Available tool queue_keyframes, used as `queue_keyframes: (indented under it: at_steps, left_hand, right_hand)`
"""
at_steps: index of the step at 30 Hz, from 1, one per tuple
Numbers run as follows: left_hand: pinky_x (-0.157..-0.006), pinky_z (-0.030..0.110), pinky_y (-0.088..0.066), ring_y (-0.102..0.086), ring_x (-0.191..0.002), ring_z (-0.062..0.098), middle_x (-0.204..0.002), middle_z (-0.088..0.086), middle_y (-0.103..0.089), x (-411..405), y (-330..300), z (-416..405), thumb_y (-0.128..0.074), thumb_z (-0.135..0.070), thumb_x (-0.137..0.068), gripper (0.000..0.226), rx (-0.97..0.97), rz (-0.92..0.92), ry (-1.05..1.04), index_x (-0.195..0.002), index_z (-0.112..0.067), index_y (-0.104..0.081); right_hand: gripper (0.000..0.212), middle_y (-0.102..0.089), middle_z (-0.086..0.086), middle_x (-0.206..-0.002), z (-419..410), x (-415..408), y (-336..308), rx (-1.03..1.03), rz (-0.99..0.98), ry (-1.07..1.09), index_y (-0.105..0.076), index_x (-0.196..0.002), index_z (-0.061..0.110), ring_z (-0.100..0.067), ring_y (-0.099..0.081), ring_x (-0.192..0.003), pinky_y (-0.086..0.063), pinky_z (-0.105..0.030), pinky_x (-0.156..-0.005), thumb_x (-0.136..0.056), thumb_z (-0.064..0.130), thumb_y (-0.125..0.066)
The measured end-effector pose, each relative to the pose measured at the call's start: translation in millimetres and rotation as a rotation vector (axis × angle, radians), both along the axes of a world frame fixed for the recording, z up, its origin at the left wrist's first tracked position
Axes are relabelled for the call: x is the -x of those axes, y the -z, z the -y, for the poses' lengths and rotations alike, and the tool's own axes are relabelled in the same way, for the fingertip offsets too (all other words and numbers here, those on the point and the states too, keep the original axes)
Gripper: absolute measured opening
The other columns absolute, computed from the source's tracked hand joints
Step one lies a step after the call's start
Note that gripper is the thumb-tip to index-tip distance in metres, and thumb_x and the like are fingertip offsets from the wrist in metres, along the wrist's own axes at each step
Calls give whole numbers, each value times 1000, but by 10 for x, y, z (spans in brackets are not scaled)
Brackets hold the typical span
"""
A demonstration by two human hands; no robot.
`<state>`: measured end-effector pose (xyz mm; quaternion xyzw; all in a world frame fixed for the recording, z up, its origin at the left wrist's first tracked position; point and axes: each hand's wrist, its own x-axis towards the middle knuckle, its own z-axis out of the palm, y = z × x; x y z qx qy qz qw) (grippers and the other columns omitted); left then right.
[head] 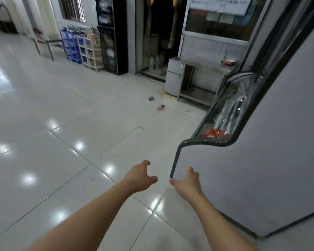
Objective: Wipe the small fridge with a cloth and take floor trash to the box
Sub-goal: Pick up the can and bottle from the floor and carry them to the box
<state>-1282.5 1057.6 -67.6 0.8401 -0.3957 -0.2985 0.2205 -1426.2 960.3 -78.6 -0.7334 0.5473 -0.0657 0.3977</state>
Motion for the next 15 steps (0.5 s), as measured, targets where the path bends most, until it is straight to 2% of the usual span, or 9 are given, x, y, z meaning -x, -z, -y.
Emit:
queue_keyframes:
  at_steps: [4,8,15]
  left_hand:
    - [-89,29,-43,-54,-113,22,-136,8,-48,-924,-207,-89,-61,-41,-84,69,29,22,-30,-142,-19,-29]
    - [-92,31,-45,-53,-114,24,-135,10,-48,-1800,-404,-169,-62,-41,-83,70,42,22,-65,-142,-20,-29]
    - [-93,34,-46,-54,-111,24,-134,9,-48,-2913,-591,39,-62,-42,-82,70,101,12,-70,-141,-21,-30]
  right_hand:
    - [86,-25,-12,-144,8,-922,-237,63,32,-22,-18,-145,12,-29,-41,-127,-41,-37,-102,-80,37,-68]
    - [88,-22,-12,-146,-26,-1760,-454,101,53,-36,-15,-146,12,-29,-37,-130,-39,-36,-100,-81,38,-67]
    - [87,-18,-10,-148,163,-2851,-672,137,91,-65,-12,-147,14,-28,-35,-131,-40,-37,-101,-82,38,-65]
